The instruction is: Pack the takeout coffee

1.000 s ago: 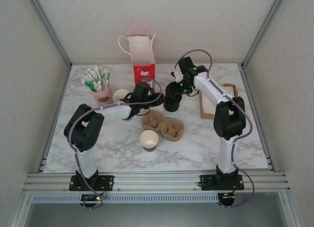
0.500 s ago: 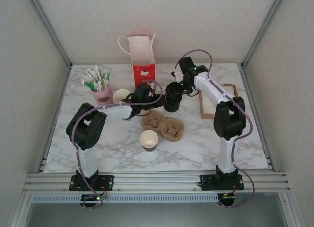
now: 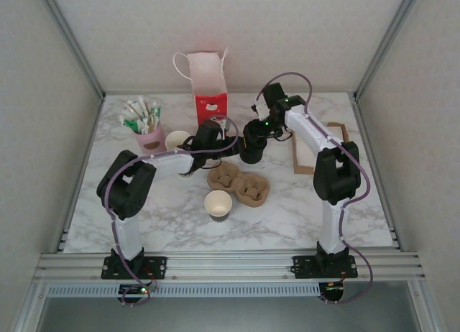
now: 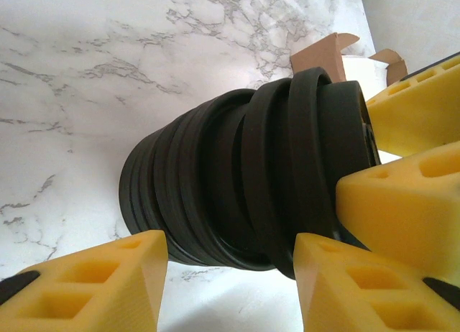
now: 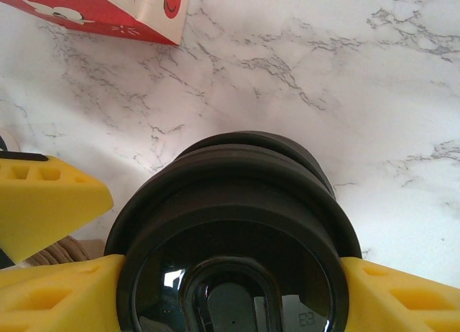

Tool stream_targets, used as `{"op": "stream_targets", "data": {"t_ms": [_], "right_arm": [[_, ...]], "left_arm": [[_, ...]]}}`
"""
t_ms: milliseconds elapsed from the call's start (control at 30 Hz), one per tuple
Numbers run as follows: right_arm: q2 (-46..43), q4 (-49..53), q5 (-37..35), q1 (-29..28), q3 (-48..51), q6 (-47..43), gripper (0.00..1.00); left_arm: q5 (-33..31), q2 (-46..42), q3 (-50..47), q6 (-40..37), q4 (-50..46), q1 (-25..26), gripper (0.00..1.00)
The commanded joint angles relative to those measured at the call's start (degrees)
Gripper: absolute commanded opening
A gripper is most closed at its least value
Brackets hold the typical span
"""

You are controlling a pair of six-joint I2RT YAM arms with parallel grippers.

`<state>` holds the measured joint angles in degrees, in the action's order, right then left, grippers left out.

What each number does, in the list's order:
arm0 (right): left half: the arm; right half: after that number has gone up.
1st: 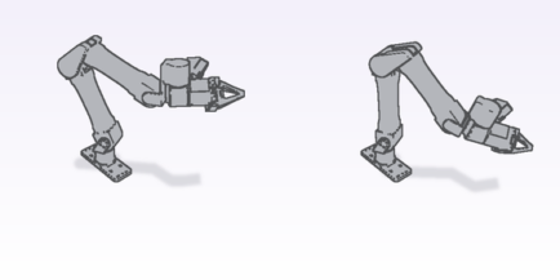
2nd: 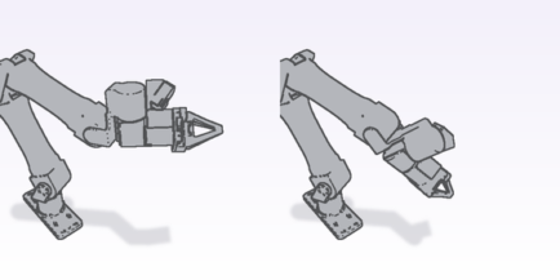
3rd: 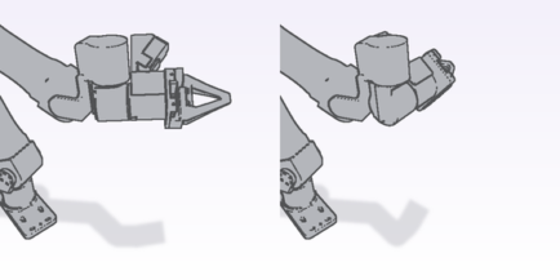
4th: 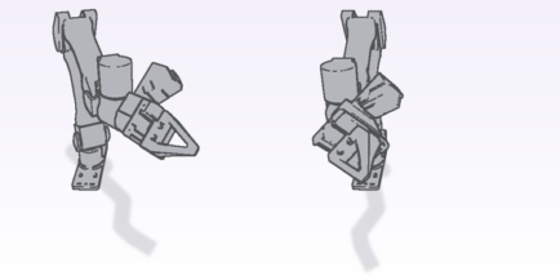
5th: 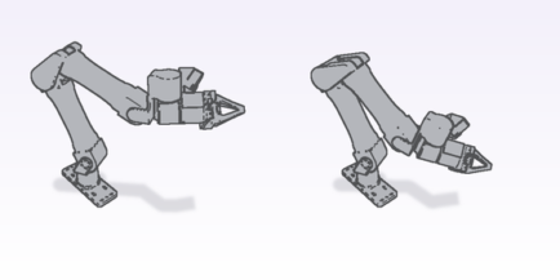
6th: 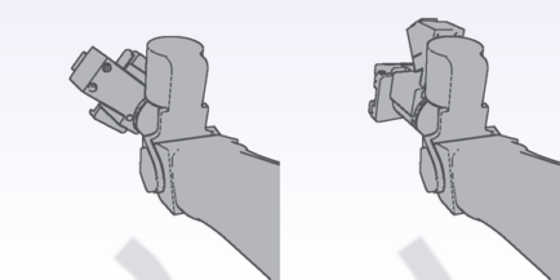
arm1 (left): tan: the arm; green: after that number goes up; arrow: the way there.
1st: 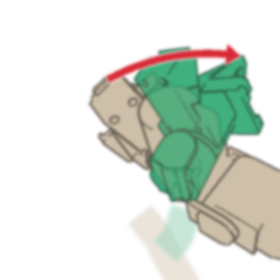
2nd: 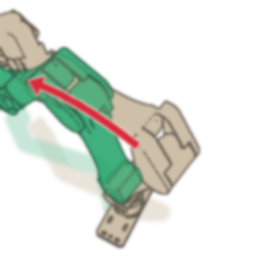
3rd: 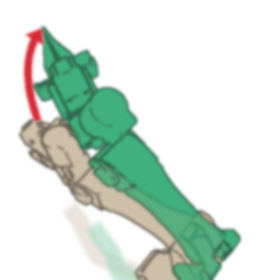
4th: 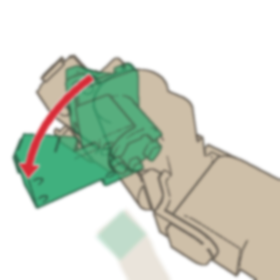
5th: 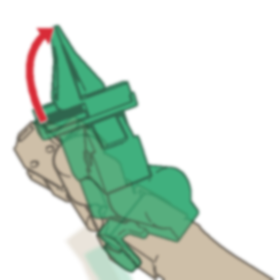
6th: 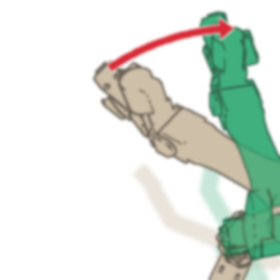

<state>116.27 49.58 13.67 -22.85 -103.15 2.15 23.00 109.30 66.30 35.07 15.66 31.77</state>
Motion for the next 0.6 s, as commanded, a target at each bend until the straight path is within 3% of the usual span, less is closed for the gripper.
{"op": "stream_targets", "data": {"t_ms": [0,567], "right_arm": [[0.80,1.73,1.35,0.30,-1.17,-0.22,0.72],[0.80,2.36,2.86,0.42,-1.70,0.22,0.71]], "left_arm": [[1.86,0.39,0.40,1.05,2.88,-0.52,0.50],[6.88,0.30,-4.16,5.18,11.06,-2.06,0.50]]}}
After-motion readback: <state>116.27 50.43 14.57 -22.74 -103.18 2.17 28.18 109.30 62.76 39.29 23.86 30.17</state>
